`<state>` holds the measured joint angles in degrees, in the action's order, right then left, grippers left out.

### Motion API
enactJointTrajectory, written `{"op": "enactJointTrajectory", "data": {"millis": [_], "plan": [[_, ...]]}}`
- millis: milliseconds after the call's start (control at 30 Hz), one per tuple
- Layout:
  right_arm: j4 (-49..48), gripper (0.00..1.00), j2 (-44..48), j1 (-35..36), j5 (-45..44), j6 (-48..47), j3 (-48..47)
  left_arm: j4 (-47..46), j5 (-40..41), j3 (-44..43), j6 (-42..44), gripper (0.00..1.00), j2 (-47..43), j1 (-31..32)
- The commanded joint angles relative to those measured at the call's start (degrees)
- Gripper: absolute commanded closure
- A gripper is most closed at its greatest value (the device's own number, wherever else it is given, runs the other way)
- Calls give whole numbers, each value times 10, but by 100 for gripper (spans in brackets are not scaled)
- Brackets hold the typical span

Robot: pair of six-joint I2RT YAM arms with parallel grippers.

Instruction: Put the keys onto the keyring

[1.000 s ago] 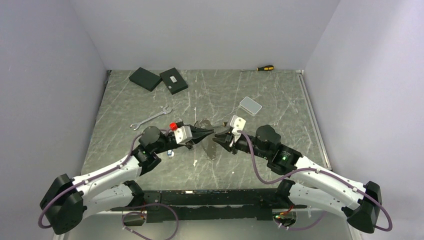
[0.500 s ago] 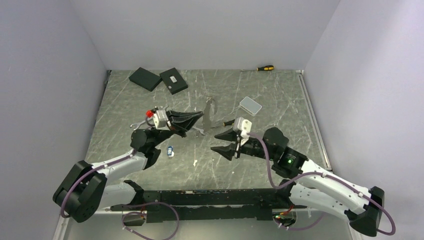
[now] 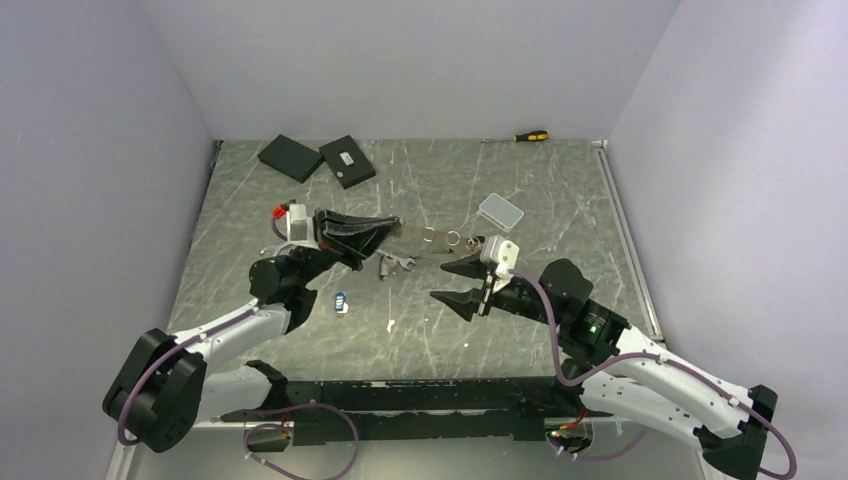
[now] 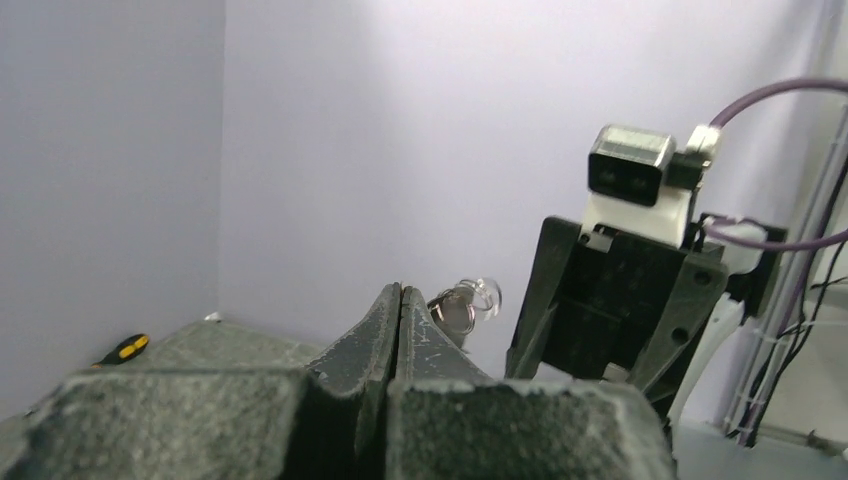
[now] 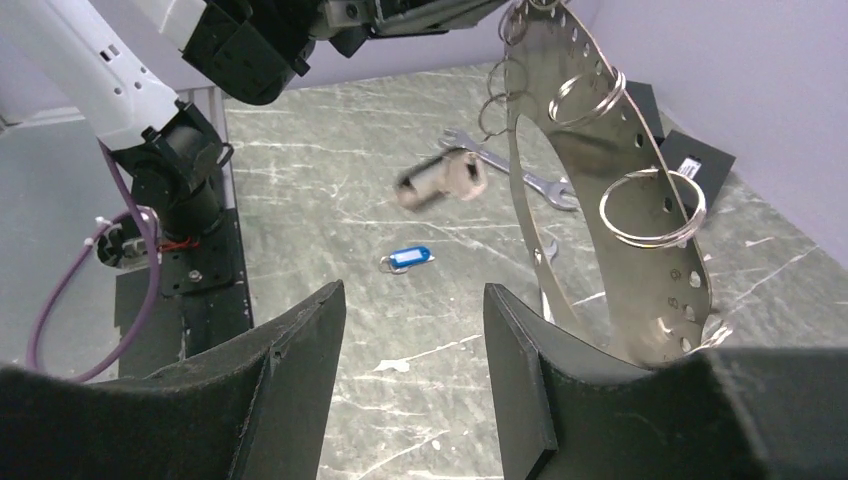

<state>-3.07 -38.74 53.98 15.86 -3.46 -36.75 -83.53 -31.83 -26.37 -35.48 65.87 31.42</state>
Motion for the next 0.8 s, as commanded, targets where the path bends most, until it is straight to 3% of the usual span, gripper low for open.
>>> {"op": "enactJointTrajectory", "data": {"millis": [0,400,600,767], "plan": [[-18,43,-3,1,-6,-20,-45,-55,10,-42,-98,100,-13,-8],[-12,43,1,1,70,-40,-131,-55,-63,-102,-149,100,44,-14],[-7,61,4,0,45,-83,-137,-55,-151,-184,-243,100,98,-19],[9,64,7,0,12,-112,-154,-56,-202,-237,-292,100,131,-19]]}}
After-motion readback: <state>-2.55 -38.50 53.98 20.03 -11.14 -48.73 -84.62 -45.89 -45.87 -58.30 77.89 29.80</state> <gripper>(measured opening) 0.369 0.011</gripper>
